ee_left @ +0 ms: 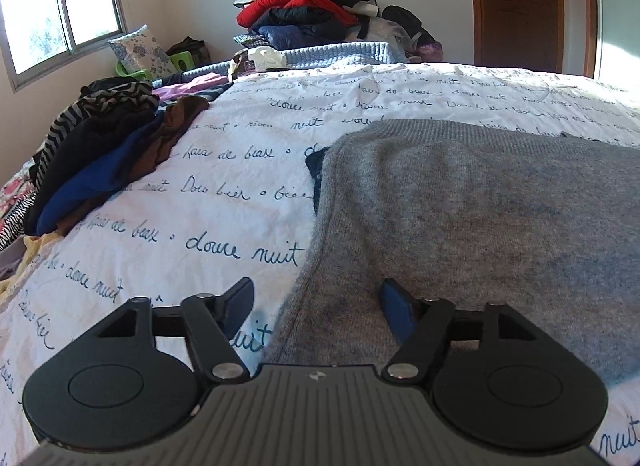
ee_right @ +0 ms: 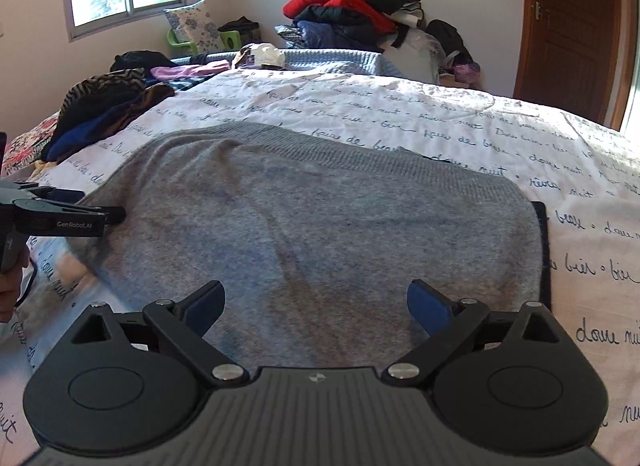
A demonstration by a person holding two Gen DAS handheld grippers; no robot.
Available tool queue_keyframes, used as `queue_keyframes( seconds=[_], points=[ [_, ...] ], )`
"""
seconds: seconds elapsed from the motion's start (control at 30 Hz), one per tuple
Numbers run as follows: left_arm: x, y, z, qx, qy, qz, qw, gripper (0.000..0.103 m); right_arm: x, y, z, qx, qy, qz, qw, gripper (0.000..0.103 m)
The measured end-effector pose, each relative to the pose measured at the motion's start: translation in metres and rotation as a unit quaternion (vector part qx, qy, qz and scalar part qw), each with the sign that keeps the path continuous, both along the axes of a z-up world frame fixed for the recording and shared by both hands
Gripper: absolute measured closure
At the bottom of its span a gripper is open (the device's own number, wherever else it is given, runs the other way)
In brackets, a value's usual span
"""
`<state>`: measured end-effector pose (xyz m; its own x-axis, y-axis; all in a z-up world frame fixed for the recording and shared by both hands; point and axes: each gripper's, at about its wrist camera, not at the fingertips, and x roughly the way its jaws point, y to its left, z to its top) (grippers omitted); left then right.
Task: Fold small clothes
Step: 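Move both open grippers to one side edge of the folded grey sweater, then grasp the sweater side edge with the left gripper while the right gripper grasps it too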
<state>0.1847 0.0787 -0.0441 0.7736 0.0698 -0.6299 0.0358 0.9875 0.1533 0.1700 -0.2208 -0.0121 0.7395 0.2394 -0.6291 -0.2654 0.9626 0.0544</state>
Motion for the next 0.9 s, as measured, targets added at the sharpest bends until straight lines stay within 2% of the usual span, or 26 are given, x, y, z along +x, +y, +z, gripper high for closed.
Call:
queue_keyframes(
  seconds=[0.03, 0.07, 0.13, 0.17, 0.2, 0.43, 0.6, 0.67, 0.73, 0.77, 0.8, 0.87, 0.9],
  points=[
    [-0.001, 0.002, 0.0, -0.01, 0.002, -0.004, 0.9999, 0.049, -0.001, 0.005, -0.002, -0.003, 0.001, 0.007, 1.0, 0.004],
    [-0.003, 0.003, 0.001, -0.02, 0.005, -0.008, 0.9998, 0.058, -0.002, 0.008, -0.004, -0.006, 0.003, 0.012, 1.0, 0.004],
    [-0.005, 0.005, 0.002, -0.032, 0.006, -0.01, 0.9994, 0.067, -0.002, 0.014, -0.009, -0.011, 0.008, 0.016, 1.0, 0.004],
    [-0.006, 0.007, 0.002, -0.038, 0.006, -0.014, 0.9992, 0.078, -0.002, 0.015, -0.011, -0.012, 0.012, 0.016, 1.0, 0.004],
    [-0.007, 0.008, 0.002, -0.045, 0.006, -0.017, 0.9988, 0.093, -0.001, 0.016, -0.013, -0.011, 0.016, 0.016, 1.0, 0.004],
    [-0.021, 0.021, 0.007, -0.071, 0.005, -0.025, 0.9972, 0.097, -0.009, 0.019, -0.018, -0.017, 0.024, 0.025, 0.999, 0.004],
    [-0.023, 0.026, 0.003, -0.059, 0.012, -0.027, 0.9978, 0.096, -0.011, 0.027, -0.017, -0.026, 0.017, 0.026, 0.999, 0.004],
    [-0.021, 0.027, 0.004, -0.062, 0.016, -0.027, 0.9976, 0.093, -0.014, 0.035, -0.013, -0.029, 0.007, 0.036, 0.999, 0.004],
    [-0.019, 0.029, 0.008, -0.065, 0.019, -0.025, 0.9974, 0.083, -0.017, 0.046, -0.01, -0.037, -0.005, 0.051, 0.998, 0.004],
    [-0.018, 0.031, 0.011, -0.069, 0.021, -0.023, 0.9971, 0.071, -0.02, 0.053, -0.009, -0.046, -0.013, 0.06, 0.997, 0.004],
    [-0.017, 0.032, 0.014, -0.071, 0.02, -0.017, 0.9971, 0.052, -0.022, 0.062, -0.008, -0.057, -0.021, 0.07, 0.996, 0.004],
    [-0.017, 0.036, 0.021, -0.074, 0.006, -0.012, 0.9972, 0.032, -0.026, 0.077, -0.009, -0.08, -0.037, 0.085, 0.992, 0.004],
    [-0.017, 0.038, 0.025, -0.072, -0.002, -0.01, 0.9973, 0.03, -0.027, 0.085, -0.01, -0.094, -0.047, 0.092, 0.99, 0.004]
  ],
)
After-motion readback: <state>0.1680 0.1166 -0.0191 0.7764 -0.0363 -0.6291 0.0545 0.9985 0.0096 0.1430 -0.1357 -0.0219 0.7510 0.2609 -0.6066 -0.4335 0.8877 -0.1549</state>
